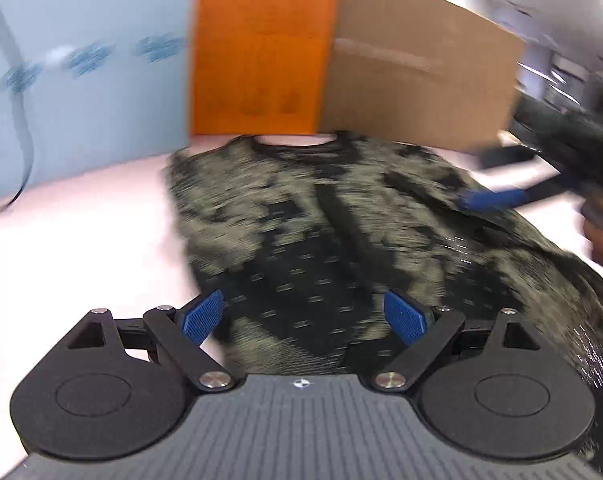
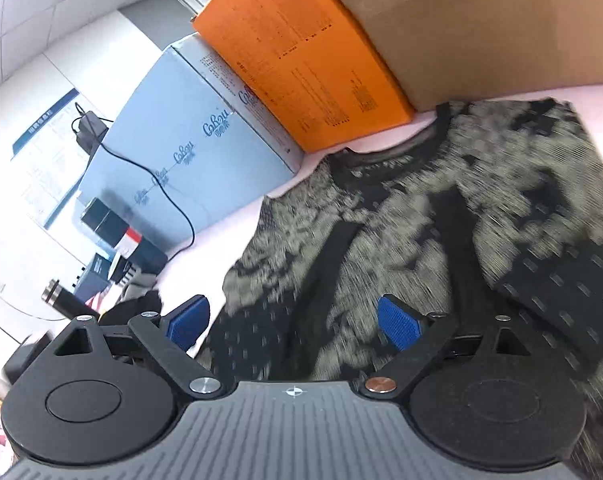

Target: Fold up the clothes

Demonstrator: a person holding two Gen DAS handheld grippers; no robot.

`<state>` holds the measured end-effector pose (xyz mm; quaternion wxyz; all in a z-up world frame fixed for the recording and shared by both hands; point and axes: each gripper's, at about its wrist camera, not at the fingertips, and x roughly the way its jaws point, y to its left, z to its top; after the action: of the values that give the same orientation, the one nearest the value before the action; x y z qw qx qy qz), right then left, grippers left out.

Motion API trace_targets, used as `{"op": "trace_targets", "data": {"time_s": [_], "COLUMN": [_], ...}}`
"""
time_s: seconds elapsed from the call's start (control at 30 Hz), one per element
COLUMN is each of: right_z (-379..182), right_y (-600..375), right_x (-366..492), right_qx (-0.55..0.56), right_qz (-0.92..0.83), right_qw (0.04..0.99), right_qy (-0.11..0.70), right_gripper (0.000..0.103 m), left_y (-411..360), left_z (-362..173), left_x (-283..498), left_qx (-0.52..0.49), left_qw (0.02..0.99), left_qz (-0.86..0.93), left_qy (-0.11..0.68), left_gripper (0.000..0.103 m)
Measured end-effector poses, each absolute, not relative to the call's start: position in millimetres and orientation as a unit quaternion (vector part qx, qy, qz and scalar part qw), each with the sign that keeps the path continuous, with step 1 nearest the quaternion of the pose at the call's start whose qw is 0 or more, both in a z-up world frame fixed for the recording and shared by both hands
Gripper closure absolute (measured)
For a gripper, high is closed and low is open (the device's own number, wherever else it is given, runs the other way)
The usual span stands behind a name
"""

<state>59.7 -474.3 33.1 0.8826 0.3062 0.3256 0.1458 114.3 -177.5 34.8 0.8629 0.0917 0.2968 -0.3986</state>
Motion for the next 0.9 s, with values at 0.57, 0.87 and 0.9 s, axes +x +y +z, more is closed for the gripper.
{"op": "trace_targets", "data": {"time_s": [0.57,0.87,0.9], "right_z": [-3,15,16], "right_y": [-445,-465,-468], "right_x": [178,172,170], "right_qx": [0.196,0.163,0.158], "right_qz": [0.14,0.12,0.114], "right_qw": [0.899,0.918,0.919], "right_qy": [0.366,0.342,0.342], "right_gripper": [0.099,0.099,0.099], "left_y": [-246,-258,-261], "left_z": [9,25,26], "left_x": [122,120,118], "left_qx": [0.201,0.158,0.157], "left_qw": [0.825,0.816,0.814], "left_qz": [-0.461,-0.491,-0.495], "left_qy": [0.259,0.261,0.26], "left_gripper": [0.087,0.095,0.095]}}
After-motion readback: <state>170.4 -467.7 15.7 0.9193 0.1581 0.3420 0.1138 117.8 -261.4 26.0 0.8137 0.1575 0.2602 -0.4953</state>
